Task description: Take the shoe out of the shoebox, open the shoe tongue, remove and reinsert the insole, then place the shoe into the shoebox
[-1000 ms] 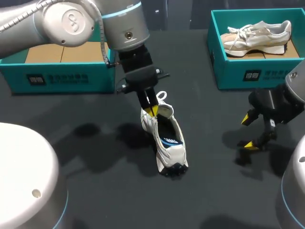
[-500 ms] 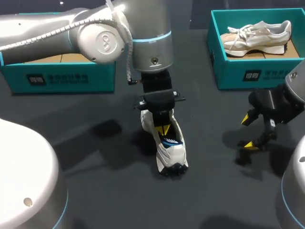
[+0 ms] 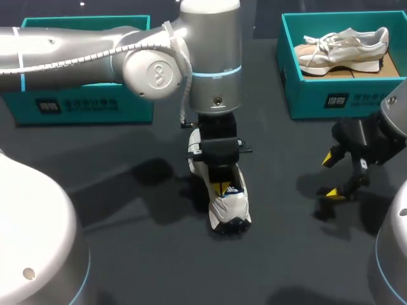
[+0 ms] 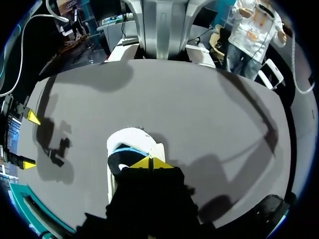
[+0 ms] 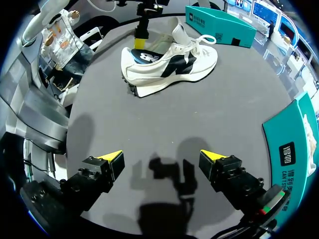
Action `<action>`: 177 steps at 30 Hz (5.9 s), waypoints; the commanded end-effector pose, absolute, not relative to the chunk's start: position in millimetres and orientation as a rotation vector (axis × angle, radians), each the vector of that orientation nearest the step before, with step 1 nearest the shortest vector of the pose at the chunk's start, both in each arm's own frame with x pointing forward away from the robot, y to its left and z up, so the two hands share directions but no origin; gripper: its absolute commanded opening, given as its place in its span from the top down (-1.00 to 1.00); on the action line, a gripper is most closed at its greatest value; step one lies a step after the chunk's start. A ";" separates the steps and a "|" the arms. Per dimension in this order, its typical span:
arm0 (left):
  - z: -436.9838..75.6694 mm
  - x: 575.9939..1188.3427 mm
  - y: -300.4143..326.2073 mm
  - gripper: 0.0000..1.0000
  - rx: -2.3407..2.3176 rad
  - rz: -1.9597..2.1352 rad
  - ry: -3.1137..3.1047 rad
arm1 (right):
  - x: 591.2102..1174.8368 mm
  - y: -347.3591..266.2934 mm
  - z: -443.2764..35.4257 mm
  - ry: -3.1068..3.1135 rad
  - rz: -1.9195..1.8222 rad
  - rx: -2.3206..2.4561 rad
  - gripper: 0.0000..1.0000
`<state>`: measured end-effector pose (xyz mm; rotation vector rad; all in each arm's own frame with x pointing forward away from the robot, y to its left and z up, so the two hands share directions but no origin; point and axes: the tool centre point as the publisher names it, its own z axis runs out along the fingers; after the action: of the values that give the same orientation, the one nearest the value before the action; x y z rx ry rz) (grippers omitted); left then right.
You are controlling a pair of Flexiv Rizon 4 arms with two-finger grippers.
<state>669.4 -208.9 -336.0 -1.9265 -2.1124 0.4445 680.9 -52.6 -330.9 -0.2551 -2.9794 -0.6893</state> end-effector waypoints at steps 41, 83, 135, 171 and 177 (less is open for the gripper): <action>-363.9 670.8 -230.9 1.00 -1.906 0.494 -2.261 | 679.9 -52.5 -331.2 -2.982 -0.687 -0.256 -1.00; -396.7 672.0 -227.8 1.00 -1.833 0.264 -2.246 | 679.9 -52.5 -331.2 -2.982 -0.687 -0.256 -1.00; -353.4 723.5 -218.3 0.51 -1.836 0.002 -2.508 | 679.9 -52.5 -331.2 -2.982 -0.687 -0.256 -1.00; -346.1 731.9 -212.3 -0.98 -1.858 0.005 -2.470 | 679.9 -52.5 -331.2 -2.982 -0.687 -0.256 -1.00; -343.0 739.2 -212.6 -0.75 -1.855 0.014 -2.460 | 679.9 -52.5 -331.2 -2.982 -0.687 -0.256 -1.00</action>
<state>734.6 -212.4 -343.4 -1.8569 -2.4672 0.0114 680.9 -52.6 -331.0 -0.2549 -2.9794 -0.6896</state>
